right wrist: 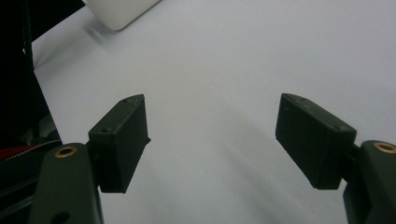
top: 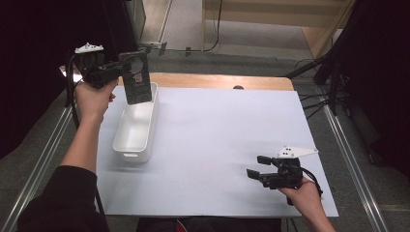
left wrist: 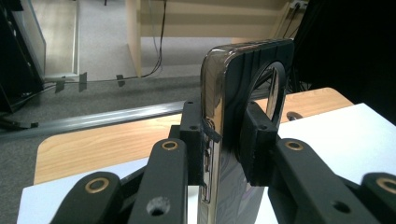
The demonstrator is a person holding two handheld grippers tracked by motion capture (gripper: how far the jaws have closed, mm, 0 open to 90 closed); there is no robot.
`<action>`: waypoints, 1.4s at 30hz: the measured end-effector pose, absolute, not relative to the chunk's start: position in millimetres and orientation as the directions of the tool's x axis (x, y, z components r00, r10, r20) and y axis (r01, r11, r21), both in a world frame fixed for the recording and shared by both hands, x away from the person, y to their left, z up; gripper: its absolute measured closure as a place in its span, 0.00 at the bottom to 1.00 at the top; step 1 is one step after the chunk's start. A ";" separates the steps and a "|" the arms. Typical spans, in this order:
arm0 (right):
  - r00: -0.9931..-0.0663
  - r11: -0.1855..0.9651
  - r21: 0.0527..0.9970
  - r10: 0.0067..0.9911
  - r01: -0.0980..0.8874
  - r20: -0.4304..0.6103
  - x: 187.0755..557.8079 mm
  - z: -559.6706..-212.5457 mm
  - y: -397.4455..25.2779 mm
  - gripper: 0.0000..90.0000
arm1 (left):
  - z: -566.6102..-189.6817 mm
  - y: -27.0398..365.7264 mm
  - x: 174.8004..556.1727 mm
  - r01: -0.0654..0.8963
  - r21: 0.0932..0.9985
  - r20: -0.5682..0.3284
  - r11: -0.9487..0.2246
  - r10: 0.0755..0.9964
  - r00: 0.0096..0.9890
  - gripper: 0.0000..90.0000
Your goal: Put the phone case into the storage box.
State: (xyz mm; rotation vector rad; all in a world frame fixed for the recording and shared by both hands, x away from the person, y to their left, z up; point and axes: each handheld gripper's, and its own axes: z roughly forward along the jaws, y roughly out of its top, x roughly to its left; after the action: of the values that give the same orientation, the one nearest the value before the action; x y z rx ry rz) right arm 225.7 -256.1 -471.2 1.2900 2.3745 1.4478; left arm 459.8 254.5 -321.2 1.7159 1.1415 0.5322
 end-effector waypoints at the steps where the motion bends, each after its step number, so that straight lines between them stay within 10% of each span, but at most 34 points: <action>1: -0.643 0.201 0.762 0.687 0.615 0.338 225.7 -471.4 -256.1 0.27 | -322.2 254.6 460.9 0.449 0.888 -0.143 -0.094 0.874 0.465 0.82; 42: -0.640 0.200 0.756 0.686 0.623 0.346 226.9 -475.0 -252.7 0.27 | -363.2 256.9 498.8 0.483 0.871 -0.152 -0.087 0.887 0.435 0.81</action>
State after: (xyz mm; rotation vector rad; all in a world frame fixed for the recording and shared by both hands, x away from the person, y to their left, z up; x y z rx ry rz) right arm 226.9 -252.7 -475.0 1.3005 2.3809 1.4472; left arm 498.8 256.9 -363.2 1.7288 1.1909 0.5275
